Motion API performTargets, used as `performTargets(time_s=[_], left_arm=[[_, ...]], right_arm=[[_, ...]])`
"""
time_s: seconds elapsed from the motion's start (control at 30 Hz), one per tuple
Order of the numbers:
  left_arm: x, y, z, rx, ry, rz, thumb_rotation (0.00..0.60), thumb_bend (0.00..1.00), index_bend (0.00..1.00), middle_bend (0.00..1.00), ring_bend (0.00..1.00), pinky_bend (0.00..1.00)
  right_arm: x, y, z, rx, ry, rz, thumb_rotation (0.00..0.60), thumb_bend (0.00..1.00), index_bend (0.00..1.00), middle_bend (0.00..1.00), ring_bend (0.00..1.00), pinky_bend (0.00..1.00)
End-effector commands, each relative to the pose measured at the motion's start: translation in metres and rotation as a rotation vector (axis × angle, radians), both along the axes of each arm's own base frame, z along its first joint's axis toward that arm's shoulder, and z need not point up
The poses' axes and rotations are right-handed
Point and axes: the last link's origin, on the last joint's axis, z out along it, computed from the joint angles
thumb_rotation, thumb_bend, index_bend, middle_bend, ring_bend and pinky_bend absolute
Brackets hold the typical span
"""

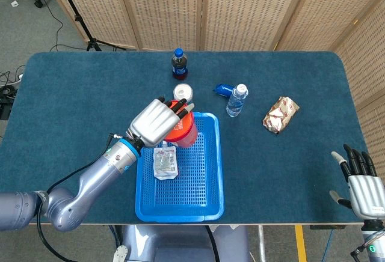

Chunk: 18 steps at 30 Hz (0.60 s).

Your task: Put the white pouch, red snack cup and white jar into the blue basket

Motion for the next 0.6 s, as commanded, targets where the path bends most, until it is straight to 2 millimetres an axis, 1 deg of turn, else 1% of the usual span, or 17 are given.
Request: performTargets(time_s=[0.03,0.1,0.2,0.3,0.4,0.6], left_arm=[[0.0,-0.001,-0.005,-0.012,0.005,0.008,0.6,0.29,0.42,0.15,0.23,0.35],[-0.001,-0.001,-0.007,-0.017,0.008,0.012,0.6,0.25,0.34,0.06,0.12,0.26],[-0.003,0.001,-0.009,-0.023,0.02,0.019,0.6,0.21,0.22,0.0,0.02,0.15],[-0.003,0.002,-0.01,-0.023,0.022,0.021,0.6,0.17,0.14,0.0,0.0,0.1],[-0.005,0.004,-0.011,-0.025,0.019,0.024,0.6,0.16,0.09,0.0,0.0,0.1],[-0.01,0.011,-0.008,-0.009,0.019,0.036,0.6,0.15,0.07,0.0,0.0,0.1]], right_arm=[[0.0,0.0,0.0,0.001,-0.001,-0.001,0.6,0.16,0.14,0.0,0.0,0.0],[0.0,0.0,0.0,0.002,-0.003,-0.002,0.6,0.16,0.14,0.0,0.0,0.0],[-0.001,0.0,0.0,0.003,-0.003,-0.002,0.6,0.16,0.14,0.0,0.0,0.0],[-0.001,0.0,0.0,0.004,-0.003,-0.004,0.6,0.16,0.14,0.0,0.0,0.0],[-0.001,-0.001,-0.001,0.007,-0.002,-0.007,0.6,0.16,0.14,0.0,0.0,0.0],[-0.001,-0.001,-0.001,0.01,-0.001,-0.009,0.6,0.16,0.14,0.0,0.0,0.0]])
